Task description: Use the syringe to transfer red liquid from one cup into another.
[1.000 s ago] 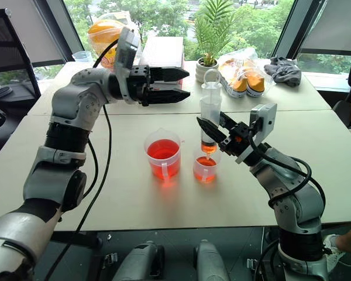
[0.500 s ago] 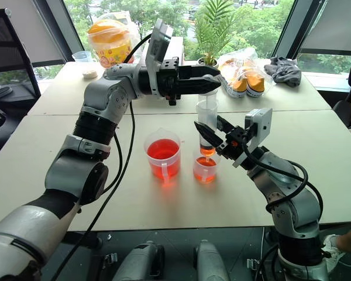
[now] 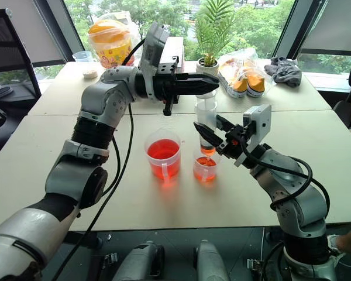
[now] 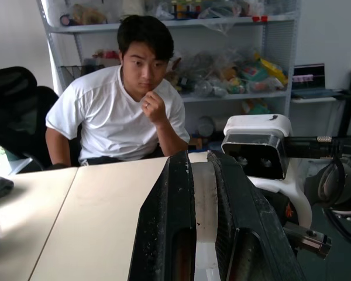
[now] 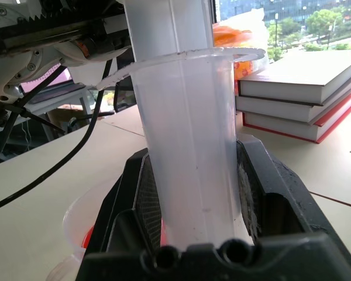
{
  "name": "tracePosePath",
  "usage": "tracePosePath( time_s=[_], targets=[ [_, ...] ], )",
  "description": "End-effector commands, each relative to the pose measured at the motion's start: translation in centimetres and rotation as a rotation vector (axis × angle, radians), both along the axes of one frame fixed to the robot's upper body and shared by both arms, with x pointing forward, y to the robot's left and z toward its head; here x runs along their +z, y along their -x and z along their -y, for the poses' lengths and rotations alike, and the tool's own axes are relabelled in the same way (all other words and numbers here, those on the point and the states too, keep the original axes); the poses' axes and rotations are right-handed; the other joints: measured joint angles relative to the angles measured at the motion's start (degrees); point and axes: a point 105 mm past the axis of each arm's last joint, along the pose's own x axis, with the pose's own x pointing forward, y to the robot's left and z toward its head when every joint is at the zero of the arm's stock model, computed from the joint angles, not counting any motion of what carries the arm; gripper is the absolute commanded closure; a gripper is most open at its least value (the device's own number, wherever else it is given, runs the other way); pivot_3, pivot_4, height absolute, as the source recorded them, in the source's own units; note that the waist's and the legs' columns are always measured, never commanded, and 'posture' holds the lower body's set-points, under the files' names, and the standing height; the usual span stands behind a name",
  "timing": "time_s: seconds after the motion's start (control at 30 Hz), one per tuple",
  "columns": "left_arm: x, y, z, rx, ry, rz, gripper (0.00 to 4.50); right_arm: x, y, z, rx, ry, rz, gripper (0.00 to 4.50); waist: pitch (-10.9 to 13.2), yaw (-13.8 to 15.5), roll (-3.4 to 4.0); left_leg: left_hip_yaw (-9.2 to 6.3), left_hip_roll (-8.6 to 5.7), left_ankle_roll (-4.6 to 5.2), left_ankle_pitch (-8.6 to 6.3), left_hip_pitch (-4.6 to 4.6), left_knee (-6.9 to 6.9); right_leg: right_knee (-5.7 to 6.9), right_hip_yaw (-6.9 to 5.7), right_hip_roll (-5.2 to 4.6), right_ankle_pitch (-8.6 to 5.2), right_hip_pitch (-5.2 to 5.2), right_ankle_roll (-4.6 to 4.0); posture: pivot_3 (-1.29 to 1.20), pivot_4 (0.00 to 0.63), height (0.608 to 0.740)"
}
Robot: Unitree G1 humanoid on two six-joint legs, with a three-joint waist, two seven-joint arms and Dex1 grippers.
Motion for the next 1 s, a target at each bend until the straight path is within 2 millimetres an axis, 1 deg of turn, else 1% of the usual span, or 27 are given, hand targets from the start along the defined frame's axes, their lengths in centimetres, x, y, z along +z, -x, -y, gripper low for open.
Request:
tracePosePath(
  time_s=[0.03,0.3,0.43,0.6,0.7,0.73,0.77,0.83,0.93,0.97,1.0],
  targets=[
    [-2.0,0.5,0.9,-0.015,-0.083,-0.003,4.44,4.5,1.5,0.1,0.010,-0.039,0.176,3.11,0.0,0.1,0.00,0.00,0.00,0.00,0.00,-0.01,0.00,0.00,0.00,-0.01,0.00,0.00,0.00,0.00,0.150,0.740],
    [-4.1,0.7,1.3,-0.012,-0.112,-0.047,4.44,5.8,1.9,0.3,0.010,-0.031,0.196,3.11,0.0,0.1,0.00,-0.02,0.00,0.00,0.00,-0.01,0.00,-0.02,0.03,-0.03,0.00,0.01,0.00,0.00,0.150,0.740],
    [-4.6,1.0,1.4,-0.015,-0.121,-0.053,4.44,5.9,2.0,0.4,0.008,-0.029,0.196,3.11,0.0,0.1,0.00,-0.01,-0.01,0.00,0.00,-0.02,0.01,-0.02,0.03,-0.03,0.00,0.01,0.00,0.00,0.150,0.740],
    [-4.2,0.9,1.1,-0.006,-0.117,-0.049,4.44,5.3,2.0,0.5,0.010,-0.031,0.168,3.11,0.0,0.1,0.00,-0.02,0.00,0.00,0.00,-0.01,0.00,-0.01,0.03,-0.03,0.00,0.01,0.00,0.00,0.150,0.740],
    [-3.1,0.4,0.2,0.023,-0.098,-0.066,4.44,4.2,1.9,0.3,0.019,-0.027,0.129,3.11,0.0,0.1,0.00,-0.01,-0.01,0.00,0.00,-0.01,0.01,-0.01,0.03,-0.03,0.00,0.02,0.00,0.00,0.150,0.740],
    [-2.6,0.1,-0.2,0.040,-0.089,-0.068,3.55,3.7,1.8,0.3,0.022,-0.024,0.114,3.11,0.0,0.0,0.00,-0.01,-0.01,0.00,0.00,-0.01,0.01,-0.01,0.02,-0.02,0.00,0.02,0.00,0.00,0.150,0.740],
    [-2.1,-0.1,-0.6,0.053,-0.081,-0.068,3.17,3.3,1.8,0.2,0.025,-0.021,0.101,3.11,0.0,0.0,0.00,-0.01,-0.01,0.00,0.00,0.00,0.01,-0.01,0.02,-0.02,0.00,0.02,0.00,0.00,0.150,0.740],
    [-1.3,-0.4,-1.4,0.071,-0.065,-0.065,2.21,2.7,1.7,0.1,0.030,-0.014,0.081,3.11,0.0,0.0,0.00,-0.01,-0.01,0.00,0.00,0.00,0.01,-0.01,0.01,0.00,0.00,0.02,0.00,0.00,0.150,0.740],
    [-0.2,-0.9,-2.9,0.120,-0.043,-0.027,0.69,1.9,1.8,-0.4,0.054,-0.015,0.052,3.11,0.0,-0.1,0.00,-0.01,0.00,0.00,0.00,0.00,0.01,0.00,-0.01,0.00,0.00,0.02,0.00,0.00,0.150,0.740],
    [0.2,-1.0,-3.5,0.136,-0.039,-0.013,0.12,1.7,1.8,-0.5,0.062,-0.013,0.045,3.11,0.0,-0.1,0.00,-0.01,0.00,0.00,0.00,0.01,0.01,0.00,-0.01,0.00,0.00,0.02,0.00,0.00,0.150,0.740],
    [0.5,-1.1,-4.0,0.150,-0.035,-0.001,0.05,1.6,1.8,-0.6,0.066,-0.014,0.041,3.11,0.0,-0.1,0.00,-0.01,0.00,0.00,0.00,0.01,0.00,0.00,0.00,0.00,0.00,0.02,0.00,0.00,0.150,0.740]
  ],
)
